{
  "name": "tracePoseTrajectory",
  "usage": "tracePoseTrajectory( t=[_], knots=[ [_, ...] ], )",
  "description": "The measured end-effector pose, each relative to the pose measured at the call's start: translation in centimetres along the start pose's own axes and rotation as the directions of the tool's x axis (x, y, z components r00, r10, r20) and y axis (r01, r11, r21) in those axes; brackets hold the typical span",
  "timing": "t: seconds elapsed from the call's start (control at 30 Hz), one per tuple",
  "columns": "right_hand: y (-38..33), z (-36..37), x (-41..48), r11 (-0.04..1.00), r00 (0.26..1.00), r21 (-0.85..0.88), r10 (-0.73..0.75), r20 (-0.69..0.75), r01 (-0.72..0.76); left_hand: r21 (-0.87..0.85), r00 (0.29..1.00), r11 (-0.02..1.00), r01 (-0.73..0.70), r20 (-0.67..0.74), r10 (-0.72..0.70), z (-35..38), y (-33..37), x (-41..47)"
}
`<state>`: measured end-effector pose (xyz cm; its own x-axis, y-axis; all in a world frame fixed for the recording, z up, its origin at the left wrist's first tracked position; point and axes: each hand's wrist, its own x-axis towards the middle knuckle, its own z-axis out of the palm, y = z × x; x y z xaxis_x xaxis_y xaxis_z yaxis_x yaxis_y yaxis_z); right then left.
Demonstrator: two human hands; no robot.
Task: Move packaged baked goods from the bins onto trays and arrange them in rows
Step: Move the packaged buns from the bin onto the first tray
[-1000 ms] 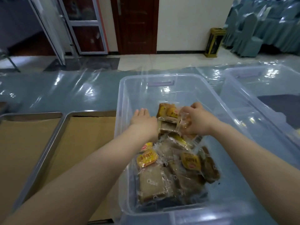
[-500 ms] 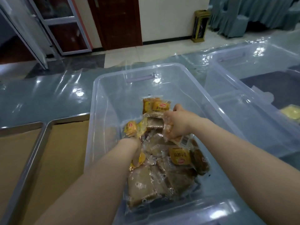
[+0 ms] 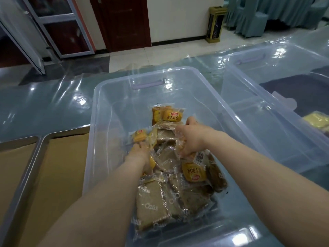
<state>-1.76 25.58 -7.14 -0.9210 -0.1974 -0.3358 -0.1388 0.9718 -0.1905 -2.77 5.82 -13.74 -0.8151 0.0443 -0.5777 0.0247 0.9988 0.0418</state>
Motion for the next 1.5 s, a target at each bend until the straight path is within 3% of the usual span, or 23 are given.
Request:
tracePoseTrajectory(
  t=[0.1, 0.3, 0.47, 0.6, 0.77, 0.97, 1.13, 1.3, 1.5],
  knots=[
    [0.0, 0.1, -0.1, 1.000, 1.000, 0.008, 0.012, 0.016, -0.013, 0.039, 0.999, 0.998, 0.044, 0.003, -0.044, 0.2, -0.1, 0.2],
    [-0.1, 0.1, -0.4, 1.000, 0.999, 0.012, 0.015, 0.044, -0.015, 0.109, 1.000, 0.994, -0.021, -0.003, 0.021, 0.5, 0.2, 0.1],
    [0.0, 0.1, -0.1, 1.000, 0.999, 0.014, 0.022, 0.046, -0.023, 0.099, 0.953, 0.995, 0.009, -0.303, 0.021, -0.4, 0.1, 0.2],
    [-0.2, -0.7, 0.3, 1.000, 0.999, 0.005, 0.012, -0.035, -0.012, 0.068, 0.893, 0.996, -0.050, -0.444, 0.075, -2.3, -0.4, 1.0],
    [-0.7, -0.4, 0.7, 1.000, 0.997, -0.010, 0.021, -0.073, -0.021, 0.060, 0.951, 0.992, -0.110, -0.282, 0.123, -3.6, -1.7, 4.0],
    [-0.4, -0.2, 1.2, 1.000, 0.999, -0.006, 0.016, -0.034, -0.016, -0.156, 0.982, 0.978, -0.139, -0.151, 0.116, -2.5, -1.2, 6.6],
    [-0.4, 0.0, 2.2, 1.000, 1.000, -0.014, 0.006, -0.027, -0.007, -0.371, 0.987, 0.924, -0.093, 0.084, 0.133, -2.7, -1.6, 8.4],
    [-0.5, 0.2, 2.4, 1.000, 1.000, -0.017, -0.001, -0.013, 0.001, -0.322, 0.989, 0.940, -0.110, 0.056, 0.135, -2.7, -1.0, 8.3],
    [-0.6, 0.2, 2.5, 1.000, 0.999, -0.026, -0.010, -0.041, 0.009, -0.148, 0.986, 0.987, -0.058, -0.166, 0.033, -3.1, -0.8, 6.0]
  ],
)
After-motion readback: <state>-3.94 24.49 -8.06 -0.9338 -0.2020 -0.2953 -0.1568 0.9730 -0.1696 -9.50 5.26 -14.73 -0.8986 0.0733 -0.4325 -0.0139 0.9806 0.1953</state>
